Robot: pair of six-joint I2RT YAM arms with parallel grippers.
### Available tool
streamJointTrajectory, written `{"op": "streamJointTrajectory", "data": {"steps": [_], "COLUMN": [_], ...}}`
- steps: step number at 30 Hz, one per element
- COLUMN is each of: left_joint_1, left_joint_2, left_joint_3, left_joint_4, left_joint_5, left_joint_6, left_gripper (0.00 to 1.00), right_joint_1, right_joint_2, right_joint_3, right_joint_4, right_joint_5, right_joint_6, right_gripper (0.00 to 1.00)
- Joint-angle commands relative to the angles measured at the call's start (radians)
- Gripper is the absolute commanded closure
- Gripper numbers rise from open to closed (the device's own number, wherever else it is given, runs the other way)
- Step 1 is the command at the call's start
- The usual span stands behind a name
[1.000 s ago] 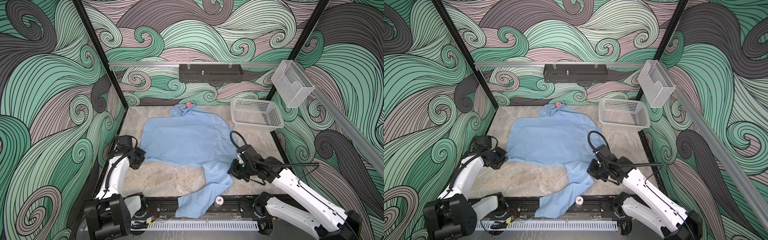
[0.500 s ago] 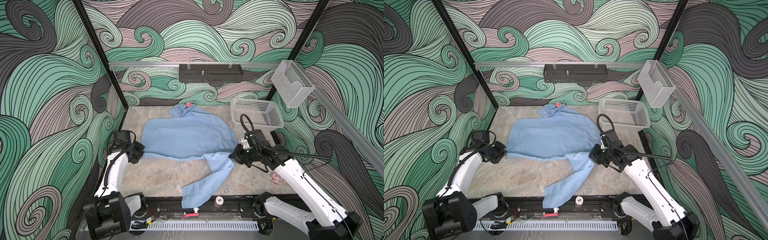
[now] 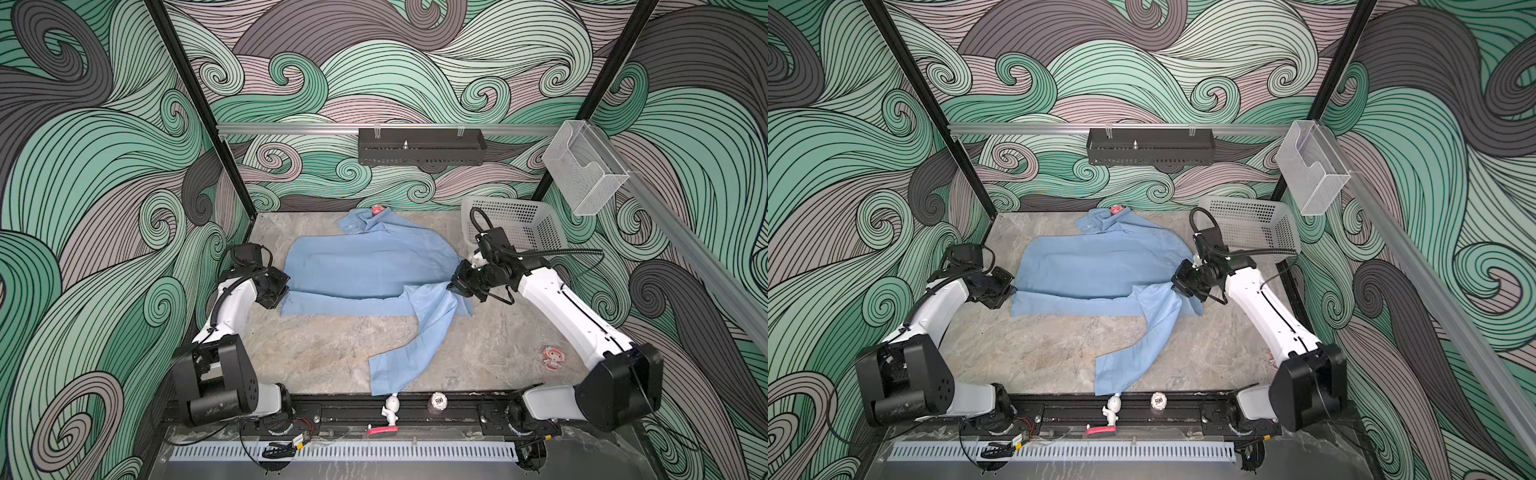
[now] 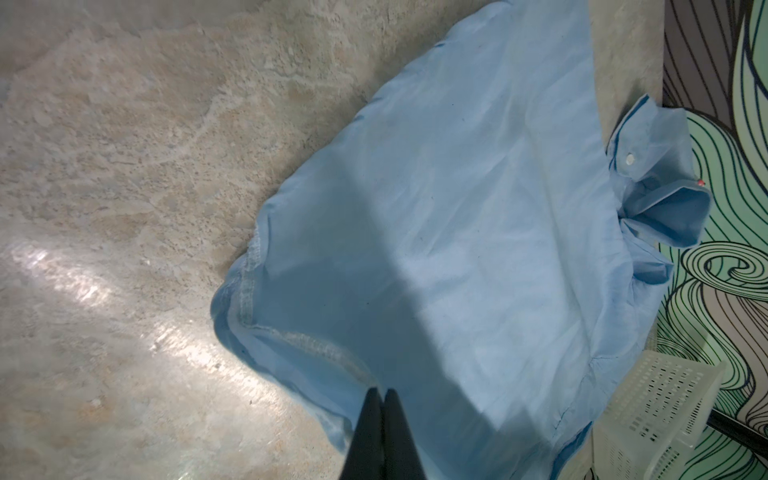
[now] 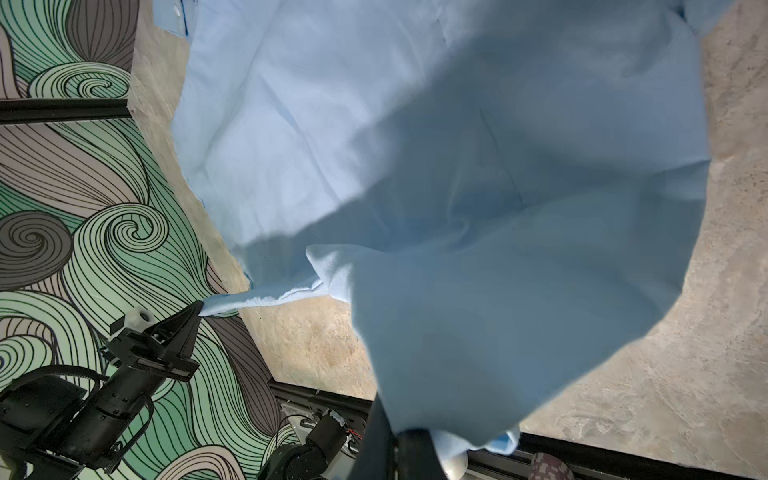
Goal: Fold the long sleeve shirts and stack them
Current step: 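Fold the lifted hem toward the far edge with the right gripper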
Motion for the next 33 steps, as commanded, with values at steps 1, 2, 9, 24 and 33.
{"op": "streamJointTrajectory", "data": {"steps": [1, 2, 9, 24, 33], "left_joint_1": [0.001, 0.0, -0.018, -0.037, -0.041], "left_joint_2": [0.061, 0.079, 0.179, 0.345, 0.395], "left_joint_3": [0.053, 0.061, 0.128, 0.201, 0.242], "left_joint_4": [0.015, 0.015, 0.024, 0.045, 0.034], "left_joint_5": [-0.01, -0.012, -0.029, -0.093, -0.118], "left_joint_6": [-0.006, -0.006, -0.022, -0.062, -0.054], "left_gripper": [1.0, 1.0, 1.0, 1.0, 1.0], "right_joint_1": [-0.032, -0.039, -0.064, -0.09, -0.098], "right_joint_2": [0.052, 0.072, 0.229, 0.48, 0.55], "right_joint_3": [0.056, 0.07, 0.167, 0.297, 0.356], "right_joint_4": [0.025, 0.027, 0.026, 0.043, 0.046], "right_joint_5": [-0.026, -0.027, -0.043, 0.001, 0.035], "right_joint_6": [-0.048, -0.055, -0.107, -0.165, -0.195], "right_gripper": [1.0, 1.0, 1.0, 1.0, 1.0]}}
